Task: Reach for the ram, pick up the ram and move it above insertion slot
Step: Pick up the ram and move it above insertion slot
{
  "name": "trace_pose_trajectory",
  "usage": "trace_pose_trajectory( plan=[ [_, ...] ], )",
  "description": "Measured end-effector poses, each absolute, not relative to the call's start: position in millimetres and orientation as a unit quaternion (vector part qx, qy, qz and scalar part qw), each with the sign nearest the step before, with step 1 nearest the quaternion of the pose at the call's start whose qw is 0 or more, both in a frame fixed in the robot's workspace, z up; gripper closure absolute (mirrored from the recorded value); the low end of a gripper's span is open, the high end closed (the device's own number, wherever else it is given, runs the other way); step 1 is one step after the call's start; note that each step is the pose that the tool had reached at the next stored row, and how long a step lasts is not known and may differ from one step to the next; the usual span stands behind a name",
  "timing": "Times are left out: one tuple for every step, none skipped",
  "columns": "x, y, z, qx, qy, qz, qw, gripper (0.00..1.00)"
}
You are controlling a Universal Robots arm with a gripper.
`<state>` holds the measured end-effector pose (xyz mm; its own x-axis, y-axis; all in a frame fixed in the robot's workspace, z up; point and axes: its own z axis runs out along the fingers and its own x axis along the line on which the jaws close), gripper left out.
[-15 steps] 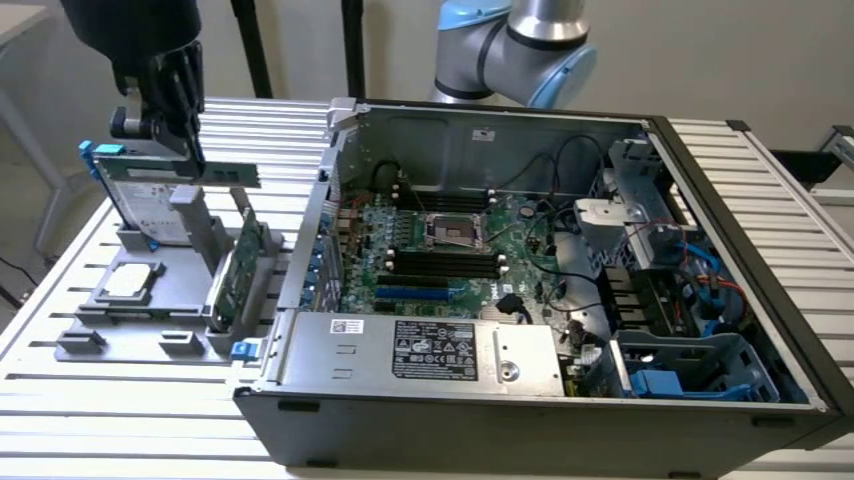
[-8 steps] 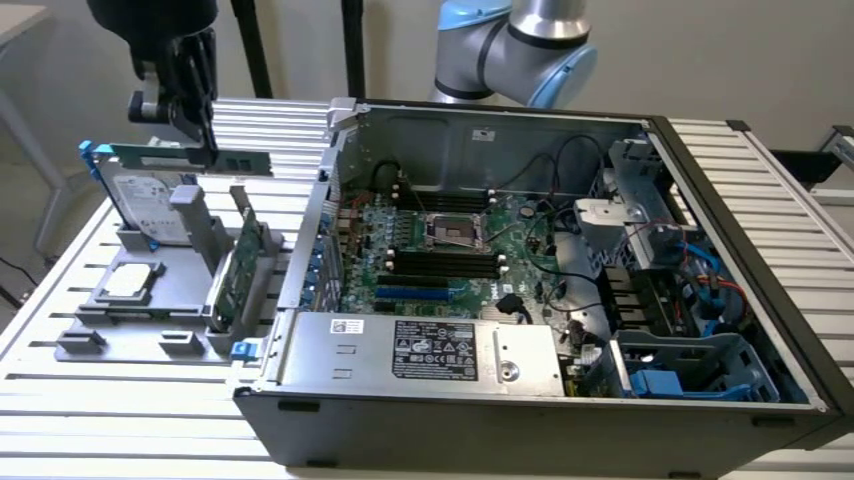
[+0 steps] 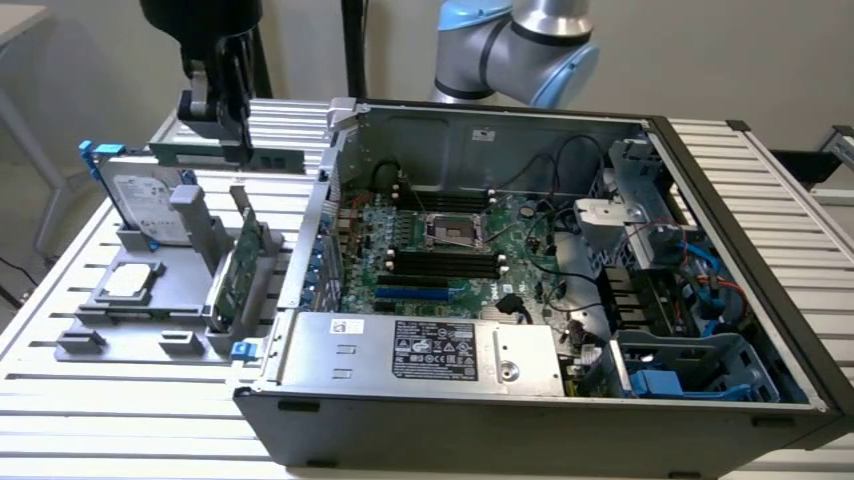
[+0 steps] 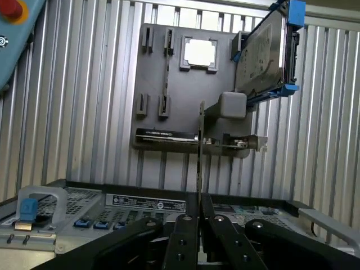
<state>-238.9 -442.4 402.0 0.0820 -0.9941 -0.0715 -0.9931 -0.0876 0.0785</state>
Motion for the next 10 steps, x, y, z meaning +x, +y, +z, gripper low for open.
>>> trace_pose_trajectory(
  plan=[
    [-234.1, -442.1, 402.0, 0.736, -0.675, -0.053, 0.005, 0.87],
    [-229.7, -441.8, 402.1, 0.735, -0.675, -0.053, 0.005, 0.87],
    [-225.2, -441.3, 402.0, 0.735, -0.675, -0.053, 0.005, 0.87],
    [-220.9, -440.8, 402.0, 0.735, -0.675, -0.053, 0.005, 0.87],
    [-216.7, -440.4, 402.0, 0.736, -0.675, -0.054, 0.004, 0.87],
    [-212.5, -439.9, 402.0, 0.736, -0.675, -0.054, 0.004, 0.87],
    [-208.1, -439.4, 402.1, 0.735, -0.675, -0.054, 0.003, 0.87],
    [-203.9, -439.0, 402.0, 0.735, -0.675, -0.055, 0.003, 0.87],
    [-199.7, -438.5, 402.0, 0.736, -0.675, -0.055, 0.002, 0.87],
    [-196.1, -437.9, 402.0, 0.736, -0.675, -0.056, 0.002, 0.87]
  ],
)
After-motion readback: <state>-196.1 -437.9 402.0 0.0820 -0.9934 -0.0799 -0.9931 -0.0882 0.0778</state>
